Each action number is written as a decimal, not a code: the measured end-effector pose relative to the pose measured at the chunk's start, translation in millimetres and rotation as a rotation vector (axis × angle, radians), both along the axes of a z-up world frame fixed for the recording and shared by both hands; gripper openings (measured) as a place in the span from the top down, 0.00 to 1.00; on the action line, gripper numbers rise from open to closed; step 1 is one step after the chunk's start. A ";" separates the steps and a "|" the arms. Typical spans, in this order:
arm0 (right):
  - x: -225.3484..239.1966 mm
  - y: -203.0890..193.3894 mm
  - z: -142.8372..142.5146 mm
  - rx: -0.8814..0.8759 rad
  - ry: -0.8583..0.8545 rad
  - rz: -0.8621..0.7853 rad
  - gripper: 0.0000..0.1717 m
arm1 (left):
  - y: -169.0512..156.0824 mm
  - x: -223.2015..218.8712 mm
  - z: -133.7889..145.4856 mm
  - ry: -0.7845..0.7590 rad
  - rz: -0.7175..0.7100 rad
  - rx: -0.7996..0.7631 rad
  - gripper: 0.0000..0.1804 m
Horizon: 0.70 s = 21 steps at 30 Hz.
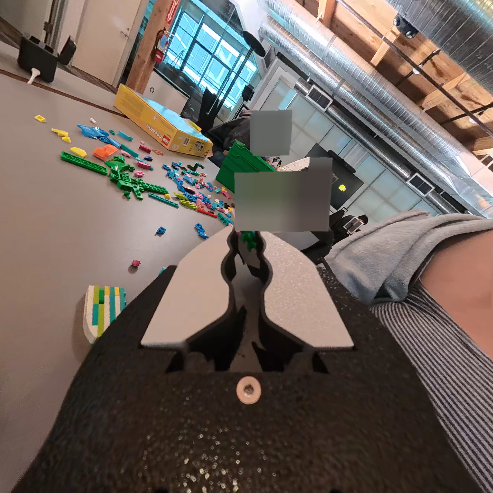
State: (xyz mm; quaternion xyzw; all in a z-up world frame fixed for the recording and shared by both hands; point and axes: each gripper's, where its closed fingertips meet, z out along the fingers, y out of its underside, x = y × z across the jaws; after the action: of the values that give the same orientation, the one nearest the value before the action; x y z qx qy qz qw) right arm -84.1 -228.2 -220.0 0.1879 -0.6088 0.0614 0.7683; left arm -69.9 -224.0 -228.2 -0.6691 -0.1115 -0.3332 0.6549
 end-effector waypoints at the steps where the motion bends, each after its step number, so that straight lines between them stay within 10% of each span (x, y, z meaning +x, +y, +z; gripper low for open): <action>1: -1.4 0.2 -1.0 -0.016 -0.011 -0.002 0.97 | 0.2 -1.7 -1.5 -0.008 0.008 -0.010 0.93; 10: -7.0 0.6 -2.1 -0.060 -0.017 -0.040 0.96 | -2.1 1.5 -4.0 -0.013 -0.033 -0.028 0.95; 21: -3.6 -3.6 -13.0 -0.656 -0.602 0.130 0.96 | -6.4 3.9 -9.8 0.204 -0.016 -0.042 0.95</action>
State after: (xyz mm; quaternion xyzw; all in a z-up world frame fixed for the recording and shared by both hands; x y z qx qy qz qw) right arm -87.7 -231.8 -233.0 -0.0542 -0.7403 0.3513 0.5706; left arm -66.0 -230.3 -238.1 -0.7141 -0.0459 -0.2662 0.6458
